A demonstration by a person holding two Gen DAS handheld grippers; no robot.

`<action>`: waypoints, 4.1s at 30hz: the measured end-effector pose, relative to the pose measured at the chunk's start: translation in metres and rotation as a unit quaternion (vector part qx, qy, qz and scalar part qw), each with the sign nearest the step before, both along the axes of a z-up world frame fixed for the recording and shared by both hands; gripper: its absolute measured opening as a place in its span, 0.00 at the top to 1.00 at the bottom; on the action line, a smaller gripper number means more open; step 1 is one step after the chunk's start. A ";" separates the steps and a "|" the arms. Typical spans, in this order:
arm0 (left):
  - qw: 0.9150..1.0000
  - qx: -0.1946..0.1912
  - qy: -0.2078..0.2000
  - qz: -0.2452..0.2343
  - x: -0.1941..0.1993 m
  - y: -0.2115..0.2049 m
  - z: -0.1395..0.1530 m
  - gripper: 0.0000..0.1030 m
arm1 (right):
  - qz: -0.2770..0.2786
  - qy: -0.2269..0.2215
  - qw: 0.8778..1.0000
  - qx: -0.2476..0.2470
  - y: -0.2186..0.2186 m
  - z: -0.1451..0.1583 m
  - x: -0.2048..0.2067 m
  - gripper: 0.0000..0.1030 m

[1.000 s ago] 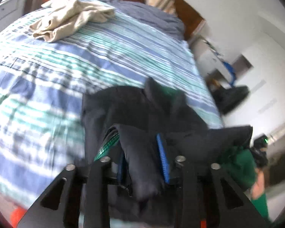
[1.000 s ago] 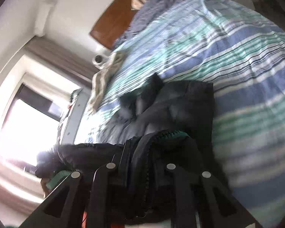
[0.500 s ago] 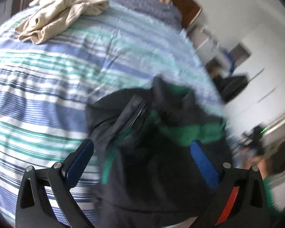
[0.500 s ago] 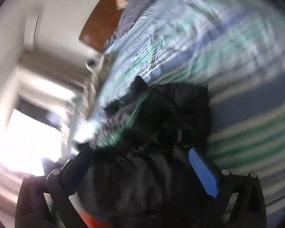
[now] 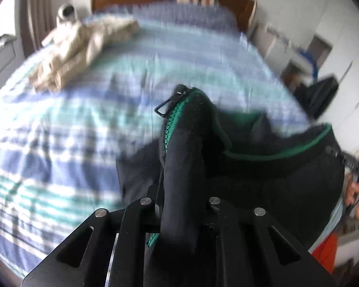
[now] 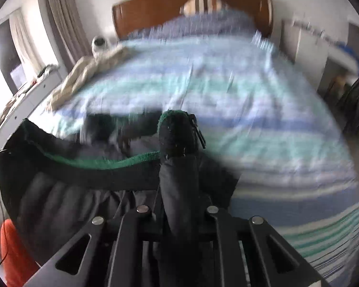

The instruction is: Fold large clothes

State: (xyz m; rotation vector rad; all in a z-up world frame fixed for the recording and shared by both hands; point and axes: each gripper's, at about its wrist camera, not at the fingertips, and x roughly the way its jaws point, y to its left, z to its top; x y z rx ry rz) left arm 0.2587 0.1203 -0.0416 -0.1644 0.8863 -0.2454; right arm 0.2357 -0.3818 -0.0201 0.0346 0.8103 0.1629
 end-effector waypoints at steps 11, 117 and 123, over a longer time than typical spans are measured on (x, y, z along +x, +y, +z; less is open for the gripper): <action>0.986 0.134 0.017 0.096 0.075 -0.032 -0.114 0.77 | -0.105 0.077 0.991 -0.030 -0.007 -0.114 0.079 0.85; 0.988 0.086 0.026 -0.127 0.003 -0.174 -0.122 0.06 | -0.016 -0.007 0.979 0.202 0.025 -0.112 -0.209 0.54; 0.985 0.094 0.014 -0.143 -0.048 -0.171 -0.098 0.12 | -0.017 -0.011 0.980 0.196 0.020 -0.109 -0.217 0.54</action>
